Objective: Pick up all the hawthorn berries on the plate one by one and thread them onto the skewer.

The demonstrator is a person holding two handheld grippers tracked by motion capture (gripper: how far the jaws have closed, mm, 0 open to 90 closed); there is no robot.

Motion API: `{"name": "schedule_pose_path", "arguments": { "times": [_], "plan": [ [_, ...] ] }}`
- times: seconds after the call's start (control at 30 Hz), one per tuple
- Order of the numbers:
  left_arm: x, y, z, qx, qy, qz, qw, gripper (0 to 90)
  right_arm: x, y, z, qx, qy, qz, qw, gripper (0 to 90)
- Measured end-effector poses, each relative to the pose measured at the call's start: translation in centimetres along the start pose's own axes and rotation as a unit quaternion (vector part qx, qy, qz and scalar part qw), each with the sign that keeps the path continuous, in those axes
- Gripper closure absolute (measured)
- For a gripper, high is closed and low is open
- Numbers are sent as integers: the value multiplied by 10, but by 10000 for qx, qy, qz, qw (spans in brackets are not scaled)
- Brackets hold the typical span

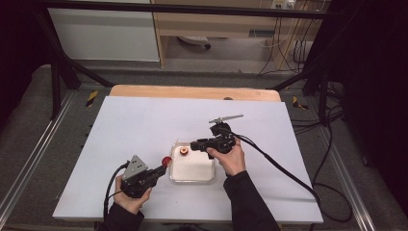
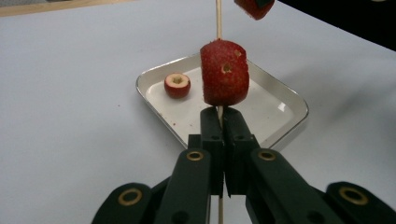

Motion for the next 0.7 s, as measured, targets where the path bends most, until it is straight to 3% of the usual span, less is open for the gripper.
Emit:
{"name": "schedule_pose_path", "arguments": {
  "times": [0.03, 0.1, 0.17, 0.23, 0.27, 0.3, 0.37, 0.4, 0.43, 0.5, 0.53, 0.57, 0.6, 0.63, 0.67, 0.7],
  "plan": [
    [-1, 0, 0, -3, 13, -1, 10000, 882, 0, 0, 0, 0, 0, 0, 10000, 604],
    [-1, 2, -1, -27, 54, 11, 10000, 882, -7, 0, 5, 351, 406, -272, 9982, 604],
    [-2, 3, -2, -27, 70, 7, 10000, 882, -10, 0, 6, 467, 539, -359, 9968, 604],
    [-1, 4, -2, -47, 72, 28, 10000, 882, -16, 1, 11, 755, 924, -531, 9914, 604],
    [-1, 4, -2, -57, 75, 38, 9999, 882, -16, 1, 11, 755, 924, -531, 9914, 604],
    [-1, 5, -2, -62, 73, 51, 9999, 883, -19, 2, 13, 949, 1196, -620, 9863, 604],
    [-1, 7, -3, -90, 89, 72, 9999, 883, -22, 3, 16, 1091, 1448, -652, 9813, 604],
    [-1, 8, -3, -107, 97, 87, 9999, 883, -22, 3, 16, 1091, 1448, -652, 9813, 604],
    [-1, 9, -4, -117, 99, 101, 9998, 883, -23, 3, 17, 1244, 1678, -729, 9752, 604],
    [-1, 10, -4, -130, 106, 127, 9998, 883, -24, 4, 19, 1343, 1867, -781, 9701, 604],
    [-1, 11, -4, -139, 105, 142, 9997, 883, -24, 4, 19, 1343, 1867, -781, 9701, 604],
    [0, 12, -4, -157, 112, 156, 9997, 883, -24, 3, 20, 1398, 1936, -826, 9675, 605],
    [0, 13, -5, -154, 114, 169, 9997, 882, -24, 1, 21, 1493, 2077, -901, 9625, 605],
    [0, 14, -5, -164, 111, 185, 9996, 882, -24, 1, 21, 1493, 2077, -901, 9625, 605],
    [0, 15, -5, -169, 114, 199, 9996, 882, -24, -1, 21, 1540, 2222, -959, 9580, 605],
    [0, 16, -5, -170, 116, 212, 9996, 882, -24, -1, 21, 1540, 2222, -959, 9580, 605]
  ]
}}
Point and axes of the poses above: each handheld gripper's, and its own axes: x roughly forward along the jaws, z roughly out of its underside, y roughly to its right, the point moved 4 cm from there along x, roughly forward along the jaws, and after that the axes turned 14 degrees about z, right-handed, at the moved point
